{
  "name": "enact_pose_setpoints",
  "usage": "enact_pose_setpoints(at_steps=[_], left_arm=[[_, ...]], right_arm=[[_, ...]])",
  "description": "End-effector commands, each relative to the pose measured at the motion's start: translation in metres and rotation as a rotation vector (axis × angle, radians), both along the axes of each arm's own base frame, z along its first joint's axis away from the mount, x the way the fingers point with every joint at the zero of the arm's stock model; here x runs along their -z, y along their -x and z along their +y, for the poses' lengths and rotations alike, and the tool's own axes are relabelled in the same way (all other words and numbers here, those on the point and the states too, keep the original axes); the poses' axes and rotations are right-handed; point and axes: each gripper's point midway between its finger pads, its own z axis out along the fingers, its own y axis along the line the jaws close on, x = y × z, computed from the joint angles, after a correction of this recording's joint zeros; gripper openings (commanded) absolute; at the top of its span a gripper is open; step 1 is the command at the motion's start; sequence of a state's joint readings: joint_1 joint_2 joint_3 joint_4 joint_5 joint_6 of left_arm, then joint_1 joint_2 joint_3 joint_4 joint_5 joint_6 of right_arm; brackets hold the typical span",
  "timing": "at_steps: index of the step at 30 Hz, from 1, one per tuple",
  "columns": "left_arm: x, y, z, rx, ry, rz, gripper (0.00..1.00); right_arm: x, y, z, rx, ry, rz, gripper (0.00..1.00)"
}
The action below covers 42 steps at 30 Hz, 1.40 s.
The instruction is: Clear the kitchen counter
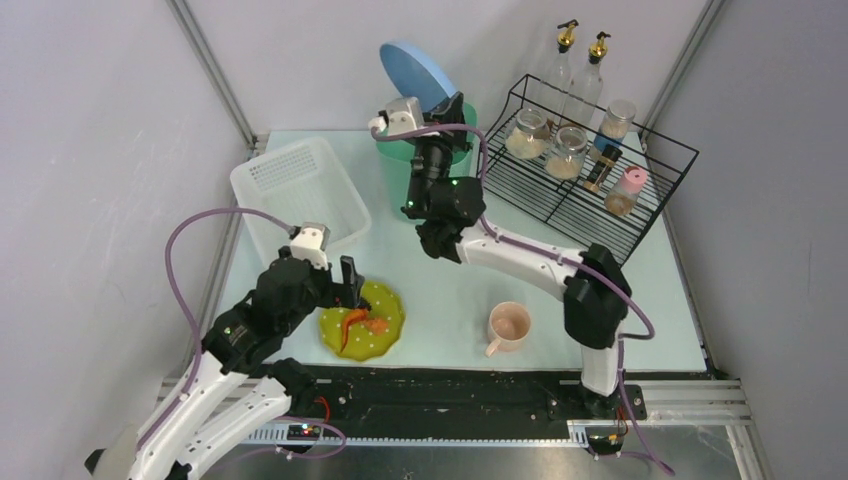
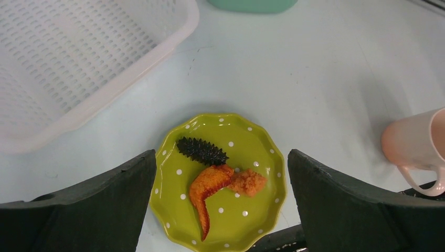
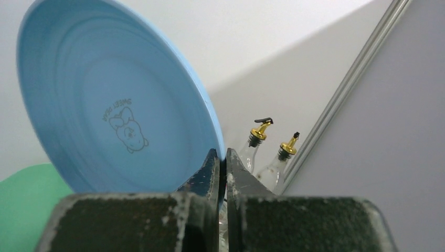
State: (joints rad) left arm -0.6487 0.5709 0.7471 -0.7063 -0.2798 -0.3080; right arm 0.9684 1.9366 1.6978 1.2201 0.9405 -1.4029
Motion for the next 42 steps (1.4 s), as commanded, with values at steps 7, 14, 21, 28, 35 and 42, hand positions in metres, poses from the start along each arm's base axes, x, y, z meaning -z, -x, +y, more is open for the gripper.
enact_pose_setpoints(at_steps=[7, 14, 21, 28, 35, 42], left_arm=[[-0.039, 0.01, 0.0, 0.044, 0.106, -0.146, 0.98], [-0.07, 0.023, -0.01, 0.128, 0.223, -0.252, 0.98], [-0.121, 0.051, -0.012, 0.213, 0.409, -0.41, 0.98], [-0.141, 0.058, 0.0, 0.141, 0.541, -0.422, 0.98], [-0.137, 0.057, -0.006, 0.145, 0.561, -0.388, 0.98], [-0.131, 0.053, -0.012, 0.143, 0.566, -0.35, 0.98]], right_arm=[[-0.022, 0.073, -0.046, -0.223, -0.327, 0.123, 0.0], [0.043, 0.101, -0.038, -0.495, -0.465, 0.463, 0.0], [0.098, 0.141, -0.027, -0.656, -0.535, 0.743, 0.0], [0.149, 0.178, 0.006, -0.797, -0.578, 0.941, 0.0], [0.167, 0.201, 0.026, -0.88, -0.606, 1.045, 0.0], [0.161, 0.21, 0.035, -0.927, -0.63, 1.044, 0.0]])
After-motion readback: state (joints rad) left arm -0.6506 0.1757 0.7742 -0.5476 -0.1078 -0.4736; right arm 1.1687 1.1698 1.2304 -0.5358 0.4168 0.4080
